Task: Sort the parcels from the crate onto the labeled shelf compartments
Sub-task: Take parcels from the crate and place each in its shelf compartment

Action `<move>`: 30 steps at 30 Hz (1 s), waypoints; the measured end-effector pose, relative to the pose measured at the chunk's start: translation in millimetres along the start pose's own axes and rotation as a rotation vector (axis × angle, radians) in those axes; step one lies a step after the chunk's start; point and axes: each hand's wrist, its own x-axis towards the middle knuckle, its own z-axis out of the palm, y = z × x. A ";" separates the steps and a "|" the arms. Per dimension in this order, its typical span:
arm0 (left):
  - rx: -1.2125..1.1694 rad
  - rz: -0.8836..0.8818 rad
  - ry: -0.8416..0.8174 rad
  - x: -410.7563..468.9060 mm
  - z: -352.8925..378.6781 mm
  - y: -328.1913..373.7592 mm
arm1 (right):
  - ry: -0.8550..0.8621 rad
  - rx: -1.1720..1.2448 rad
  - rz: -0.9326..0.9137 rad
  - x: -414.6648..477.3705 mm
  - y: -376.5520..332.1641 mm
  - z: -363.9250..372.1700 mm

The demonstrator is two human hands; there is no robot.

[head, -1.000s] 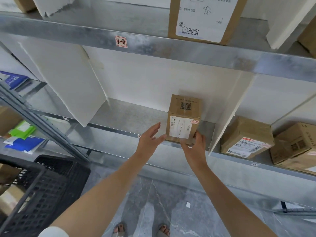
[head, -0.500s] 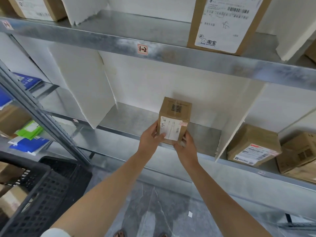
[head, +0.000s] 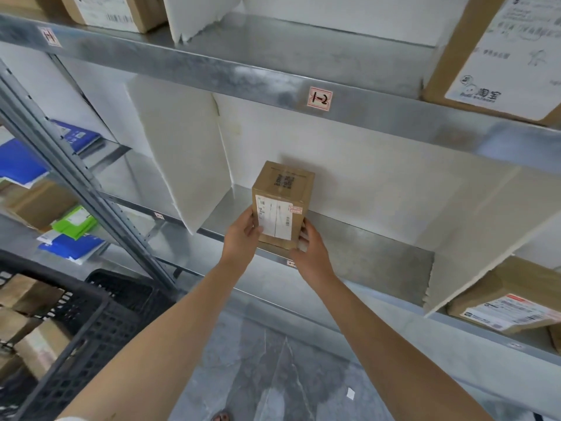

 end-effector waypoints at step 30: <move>0.910 -0.115 0.433 -135.4 -369.8 52.6 | -0.754 -0.653 -0.753 -74.0 -251.1 263.0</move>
